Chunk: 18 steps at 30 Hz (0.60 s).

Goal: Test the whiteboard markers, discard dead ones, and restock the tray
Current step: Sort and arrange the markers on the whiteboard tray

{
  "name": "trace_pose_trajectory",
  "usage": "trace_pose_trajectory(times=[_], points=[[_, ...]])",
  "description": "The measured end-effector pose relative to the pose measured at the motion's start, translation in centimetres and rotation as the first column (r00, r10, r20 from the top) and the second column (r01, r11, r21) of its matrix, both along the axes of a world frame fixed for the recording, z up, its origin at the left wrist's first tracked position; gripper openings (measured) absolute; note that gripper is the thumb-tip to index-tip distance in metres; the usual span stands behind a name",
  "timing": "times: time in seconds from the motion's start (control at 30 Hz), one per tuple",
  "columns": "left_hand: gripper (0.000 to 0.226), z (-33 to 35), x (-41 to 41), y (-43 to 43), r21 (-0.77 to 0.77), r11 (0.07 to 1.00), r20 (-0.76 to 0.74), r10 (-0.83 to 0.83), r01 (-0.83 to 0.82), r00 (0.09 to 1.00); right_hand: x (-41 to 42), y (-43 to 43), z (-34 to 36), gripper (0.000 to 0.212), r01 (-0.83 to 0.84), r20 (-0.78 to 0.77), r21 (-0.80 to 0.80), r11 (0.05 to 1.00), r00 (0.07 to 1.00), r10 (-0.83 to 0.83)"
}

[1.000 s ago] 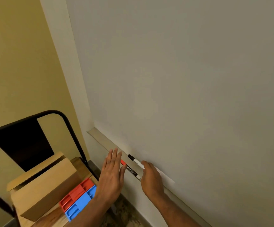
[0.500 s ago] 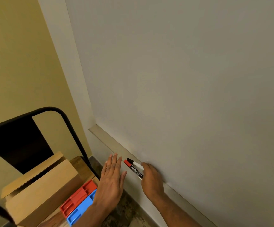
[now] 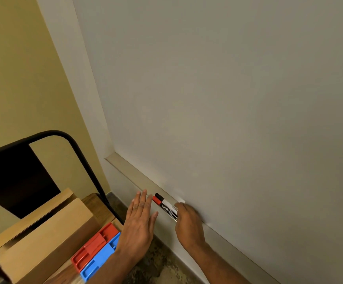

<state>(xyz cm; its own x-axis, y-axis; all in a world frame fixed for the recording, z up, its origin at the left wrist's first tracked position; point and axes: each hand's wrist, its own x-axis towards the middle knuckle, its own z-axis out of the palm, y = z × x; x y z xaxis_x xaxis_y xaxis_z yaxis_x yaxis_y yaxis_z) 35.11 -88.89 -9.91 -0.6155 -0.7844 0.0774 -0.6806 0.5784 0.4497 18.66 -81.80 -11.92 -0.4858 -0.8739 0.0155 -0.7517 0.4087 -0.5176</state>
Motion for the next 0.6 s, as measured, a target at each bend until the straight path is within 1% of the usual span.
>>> trace_pose_trajectory(times=[0.07,0.13,0.2,0.23,0.3,0.43,0.5,0.6], points=[[0.071,0.0,-0.4,0.2,-0.013,1.0,-0.009,-0.021,0.021,1.0,0.3,1.2,0.0,0.037,0.004,-0.051,-0.058,0.998,0.999,-0.007],[0.071,0.1,-1.0,0.7,-0.048,0.997,-0.006,-0.061,0.061,0.998,0.5,3.1,0.1,0.031,0.006,-0.1,-0.154,0.988,0.995,-0.021],[0.075,0.1,-1.6,1.5,-0.073,0.992,0.014,-0.106,0.107,0.994,0.8,5.3,0.4,0.024,0.001,-0.169,-0.227,0.974,0.985,-0.04],[0.078,0.3,-1.9,2.1,-0.074,0.988,0.025,-0.135,0.137,0.991,0.9,6.6,0.6,0.025,0.002,-0.204,-0.238,0.971,0.978,-0.052],[0.081,0.7,-2.8,3.4,-0.092,0.977,0.031,-0.192,0.194,0.981,0.8,9.3,0.8,0.033,0.014,-0.248,-0.229,0.973,0.966,-0.073],[0.08,1.7,-4.6,7.1,-0.14,0.951,0.058,-0.271,0.277,0.961,0.3,15.0,1.6,0.042,0.063,-0.273,-0.214,0.975,0.954,-0.122],[0.079,2.0,-5.4,9.6,-0.155,0.933,0.048,-0.322,0.326,0.946,0.0,18.2,2.4,0.045,0.093,-0.29,-0.201,0.975,0.945,-0.15],[0.078,2.5,-6.6,13.7,-0.181,0.902,0.029,-0.394,0.392,0.919,-0.9,23.2,2.7,0.039,0.153,-0.286,-0.204,0.967,0.935,-0.209]])
